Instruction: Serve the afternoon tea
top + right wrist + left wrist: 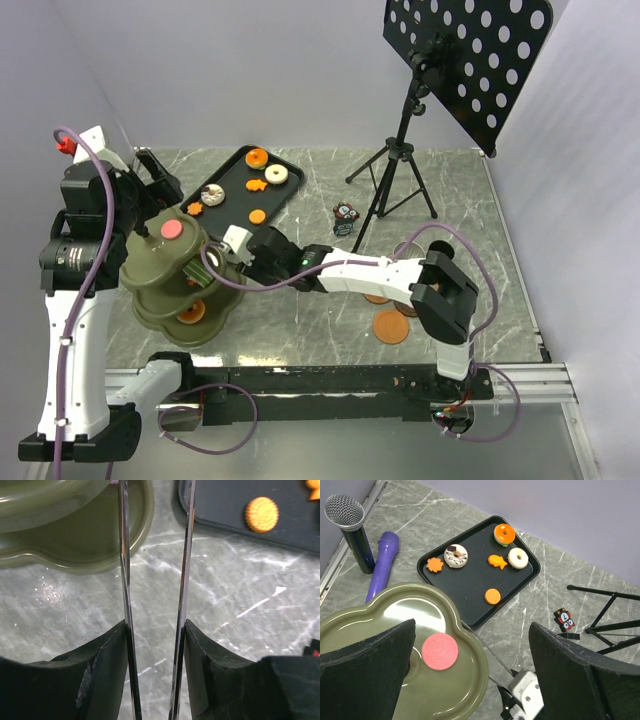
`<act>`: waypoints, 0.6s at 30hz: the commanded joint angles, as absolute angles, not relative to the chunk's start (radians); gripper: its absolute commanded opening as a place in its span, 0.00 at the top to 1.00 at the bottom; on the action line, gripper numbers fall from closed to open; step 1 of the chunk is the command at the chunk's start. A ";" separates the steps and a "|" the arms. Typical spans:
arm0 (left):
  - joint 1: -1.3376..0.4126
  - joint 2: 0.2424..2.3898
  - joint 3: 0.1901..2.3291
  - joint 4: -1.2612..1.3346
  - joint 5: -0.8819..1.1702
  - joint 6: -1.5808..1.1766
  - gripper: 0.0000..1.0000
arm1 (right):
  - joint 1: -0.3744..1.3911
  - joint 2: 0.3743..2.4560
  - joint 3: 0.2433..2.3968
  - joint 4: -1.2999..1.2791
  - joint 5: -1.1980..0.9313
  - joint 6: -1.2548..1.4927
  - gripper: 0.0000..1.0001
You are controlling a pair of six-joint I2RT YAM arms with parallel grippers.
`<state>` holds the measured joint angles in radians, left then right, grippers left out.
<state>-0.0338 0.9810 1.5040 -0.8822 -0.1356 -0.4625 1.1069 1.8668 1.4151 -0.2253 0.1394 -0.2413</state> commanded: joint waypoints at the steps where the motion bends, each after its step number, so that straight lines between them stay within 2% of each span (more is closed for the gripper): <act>1: -0.029 0.959 1.540 -0.868 -0.164 -0.482 0.00 | 1.095 1.772 1.404 -0.210 0.175 -0.258 0.48; 9: -0.028 0.963 1.554 -0.862 -0.183 -0.479 0.00 | 1.042 1.767 1.387 -0.293 0.279 -0.235 0.48; 18: -0.012 0.973 1.529 -0.792 -0.153 -0.465 0.00 | 0.940 1.775 1.407 -0.269 0.305 -0.235 0.48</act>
<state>-0.0254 0.9722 1.5127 -0.8722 -0.1642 -0.4686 0.9733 1.8233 1.3682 -0.3004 0.2741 -0.2432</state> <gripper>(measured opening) 0.995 0.524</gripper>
